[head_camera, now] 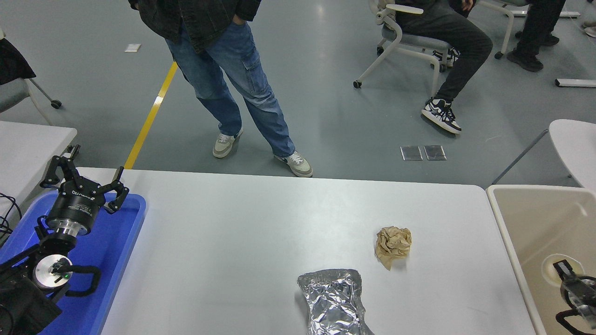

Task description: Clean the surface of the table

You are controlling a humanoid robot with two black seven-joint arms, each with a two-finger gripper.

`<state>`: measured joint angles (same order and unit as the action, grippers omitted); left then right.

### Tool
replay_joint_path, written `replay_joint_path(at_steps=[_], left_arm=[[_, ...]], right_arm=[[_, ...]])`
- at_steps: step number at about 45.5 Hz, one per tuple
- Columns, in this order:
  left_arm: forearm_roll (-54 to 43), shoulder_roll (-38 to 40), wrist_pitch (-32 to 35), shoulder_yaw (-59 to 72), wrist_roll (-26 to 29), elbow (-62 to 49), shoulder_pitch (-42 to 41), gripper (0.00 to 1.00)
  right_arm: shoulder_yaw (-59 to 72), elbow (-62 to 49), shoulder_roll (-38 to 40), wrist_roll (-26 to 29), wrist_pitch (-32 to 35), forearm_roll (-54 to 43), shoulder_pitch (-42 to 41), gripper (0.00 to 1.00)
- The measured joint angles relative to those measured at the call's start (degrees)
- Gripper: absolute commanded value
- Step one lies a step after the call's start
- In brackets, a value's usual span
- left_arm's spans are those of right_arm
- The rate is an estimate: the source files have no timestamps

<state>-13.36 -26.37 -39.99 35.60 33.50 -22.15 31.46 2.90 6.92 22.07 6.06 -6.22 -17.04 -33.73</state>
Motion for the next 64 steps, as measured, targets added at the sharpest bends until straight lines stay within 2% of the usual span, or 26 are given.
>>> replay_joint_path(at_steps=[2,15,40,51,64], left_arm=[[0.0,0.0,0.0,0.0,0.0,0.0,0.0,1.0],[0.0,0.0,0.0,0.0,0.0,0.0,0.0,1.0],[0.0,0.0,0.0,0.0,0.0,0.0,0.0,1.0],[0.0,0.0,0.0,0.0,-0.01,0.0,-0.01,1.0],[0.0,0.0,0.0,0.0,-0.01,0.0,0.0,1.0]], right_arm=[[-0.13,0.01,0.07,0.0,-0.02,0.01,-0.07,0.96],[-0.57,0.3,0.6,0.01,-0.08,0.21,-2.24,0.97],[-6.94,0.22,6.15,0.03,0.59,0.33,-19.26,0.98],[-11.79,0.11,7.18,-0.15,0.61,0.38,-23.67,0.98],[-19.73,1.04,8.71,-4.23,0.82,0.39,-25.78,0.98]])
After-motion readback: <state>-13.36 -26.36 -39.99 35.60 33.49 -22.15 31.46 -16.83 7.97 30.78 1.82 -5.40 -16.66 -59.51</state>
